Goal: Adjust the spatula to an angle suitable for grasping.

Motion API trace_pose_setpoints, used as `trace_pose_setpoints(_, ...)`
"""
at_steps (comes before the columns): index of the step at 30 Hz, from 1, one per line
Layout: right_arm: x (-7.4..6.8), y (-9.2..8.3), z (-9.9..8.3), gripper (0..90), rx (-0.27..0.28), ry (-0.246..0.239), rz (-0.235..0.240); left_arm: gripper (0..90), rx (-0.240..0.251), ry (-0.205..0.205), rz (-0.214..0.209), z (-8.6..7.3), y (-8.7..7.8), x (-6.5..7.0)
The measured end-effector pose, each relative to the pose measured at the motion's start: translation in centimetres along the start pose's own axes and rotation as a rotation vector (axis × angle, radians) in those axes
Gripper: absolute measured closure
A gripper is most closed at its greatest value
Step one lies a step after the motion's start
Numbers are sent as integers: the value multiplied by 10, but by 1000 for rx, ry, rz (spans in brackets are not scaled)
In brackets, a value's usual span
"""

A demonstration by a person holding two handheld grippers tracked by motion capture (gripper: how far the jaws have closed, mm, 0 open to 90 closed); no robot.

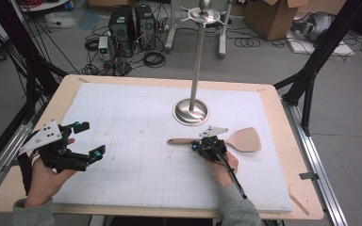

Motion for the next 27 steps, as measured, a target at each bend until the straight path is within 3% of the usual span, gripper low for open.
trace_pose_setpoints(7, 10, -21, 7, 900, 52, 24, -7, 18, 4, -4, 5, 1, -2, -1)
trace_pose_setpoints(13, 42, -44, 10, 900, 63, 71, -65, 18, 8, -6, 4, 1, -2, -1)
trace_pose_setpoints(16, 60, -51, 5, 900, 40, 94, -104, 18, 1, -2, 4, 0, -1, -1)
trace_pose_setpoints(21, 79, -53, -4, 900, 19, 138, -133, 18, -5, -4, 1, -1, 2, 0)
trace_pose_setpoints(27, 85, -46, -7, 900, -1, 142, -141, 18, -7, 0, -2, -2, 2, 0)
Point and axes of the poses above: each handheld gripper's, and its own axes: y roughly forward along the jaws, z roughly out of its top, x roughly to its right, the point moved 8 cm from there along y, roughly forward along the jaws, and after that the axes turned 2 degrees about -x, right-handed, at the moved point
